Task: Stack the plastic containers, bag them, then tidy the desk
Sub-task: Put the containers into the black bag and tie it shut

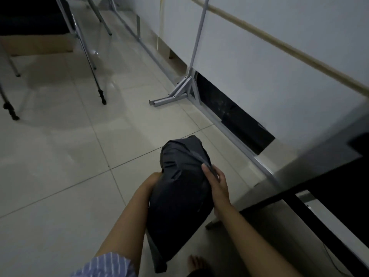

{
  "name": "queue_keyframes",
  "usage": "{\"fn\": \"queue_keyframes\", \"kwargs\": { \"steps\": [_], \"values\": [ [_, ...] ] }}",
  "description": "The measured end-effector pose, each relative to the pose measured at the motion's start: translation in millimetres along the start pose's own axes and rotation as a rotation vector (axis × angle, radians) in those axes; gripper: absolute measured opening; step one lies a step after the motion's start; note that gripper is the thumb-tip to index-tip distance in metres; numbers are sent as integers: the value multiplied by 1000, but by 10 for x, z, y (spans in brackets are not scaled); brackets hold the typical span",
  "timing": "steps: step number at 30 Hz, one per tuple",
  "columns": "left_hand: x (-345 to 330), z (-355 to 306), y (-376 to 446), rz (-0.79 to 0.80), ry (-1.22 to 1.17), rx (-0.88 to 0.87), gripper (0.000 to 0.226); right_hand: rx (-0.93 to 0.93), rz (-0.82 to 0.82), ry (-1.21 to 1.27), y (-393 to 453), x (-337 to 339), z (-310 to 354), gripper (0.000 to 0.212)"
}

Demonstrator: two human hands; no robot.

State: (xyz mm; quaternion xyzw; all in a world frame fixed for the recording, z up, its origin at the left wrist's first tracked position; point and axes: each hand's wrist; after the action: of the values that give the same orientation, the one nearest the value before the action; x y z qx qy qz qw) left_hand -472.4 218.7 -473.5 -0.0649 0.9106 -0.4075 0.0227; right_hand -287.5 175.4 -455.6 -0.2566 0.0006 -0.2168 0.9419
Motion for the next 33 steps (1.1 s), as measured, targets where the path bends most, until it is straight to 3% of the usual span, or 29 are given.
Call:
{"fn": "queue_keyframes", "kwargs": {
  "steps": [5, 8, 13, 18, 21, 25, 29, 33],
  "values": [
    [-92, -33, 402, 224, -255, -2, 78, -28, -205, -8, 500, -204, -141, 84],
    [-264, 92, 692, 292, -279, -10, 66, -55, -341, 6, 766, -256, -205, 77],
    [-639, 279, 992, 459, -261, 143, 55, -91, -573, 4, 1060, -311, -499, 68],
    [-956, 605, 1340, 442, -316, 121, 44, -96, -718, -95, 1250, -322, -781, 69],
    [-1122, 761, 1549, 468, -318, 93, 55, -59, -758, -139, 1403, -305, -905, 67],
    [-1365, 935, 1749, 410, -205, 1, 87, -105, -821, -369, 1506, -219, -1020, 63],
    [-1581, 914, 1789, 315, -67, -91, 69, -132, -871, -457, 1538, -143, -1150, 60],
    [-1761, 974, 1874, 22, 164, -383, 65, -226, -788, -529, 1609, -90, -1230, 66]
  ]
}}
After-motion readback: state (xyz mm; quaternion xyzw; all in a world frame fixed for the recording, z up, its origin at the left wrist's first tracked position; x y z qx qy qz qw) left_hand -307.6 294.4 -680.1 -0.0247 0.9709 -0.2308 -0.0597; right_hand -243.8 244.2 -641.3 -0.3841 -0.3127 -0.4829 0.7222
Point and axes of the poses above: each hand's wrist, its own y-axis towards the middle knuckle, its own x-axis out of the back of the hand, z = x × y, and after that the axes turned 11 degrees about -z, right-handed
